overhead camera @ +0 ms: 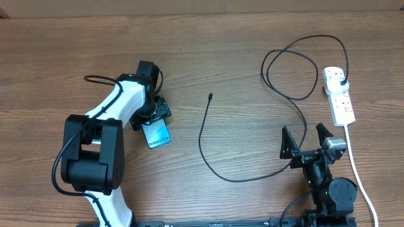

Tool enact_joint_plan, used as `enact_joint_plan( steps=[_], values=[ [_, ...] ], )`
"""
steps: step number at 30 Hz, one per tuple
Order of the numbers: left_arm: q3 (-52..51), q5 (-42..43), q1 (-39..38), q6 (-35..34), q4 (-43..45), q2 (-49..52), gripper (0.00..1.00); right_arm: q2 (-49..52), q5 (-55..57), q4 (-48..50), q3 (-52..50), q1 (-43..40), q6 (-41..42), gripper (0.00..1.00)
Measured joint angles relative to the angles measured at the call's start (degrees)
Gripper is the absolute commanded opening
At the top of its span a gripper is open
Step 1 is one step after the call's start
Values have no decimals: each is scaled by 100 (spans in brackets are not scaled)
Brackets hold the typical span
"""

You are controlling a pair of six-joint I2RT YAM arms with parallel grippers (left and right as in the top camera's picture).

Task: Plug charger to phone and switch on socket
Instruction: 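Lift the phone with the left gripper and tilt it upright, then carry the phone with the left gripper toward the table center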

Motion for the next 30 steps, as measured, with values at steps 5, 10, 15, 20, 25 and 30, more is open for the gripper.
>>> enact_joint_plan(
  steps=[5,10,15,20,25,30],
  values=[
    [306,184,0,2,-463,160,77,2,0,0,0,2,2,100],
    [802,328,0,2,-800,192,77,0,-2,0,0,0,-2,100],
    [1213,522,0,4,-1012,192,78,2,0,2,0,2,2,100],
    [1377,1021,0,4,-1062,192,77,2,0,0,0,2,4,100],
    [1379,1405,0,2,-1126,192,77,0,-2,-2,0,2,2,100],
    [1379,1738,0,2,-1287,192,74,2,0,0,0,2,0,100]
  ],
)
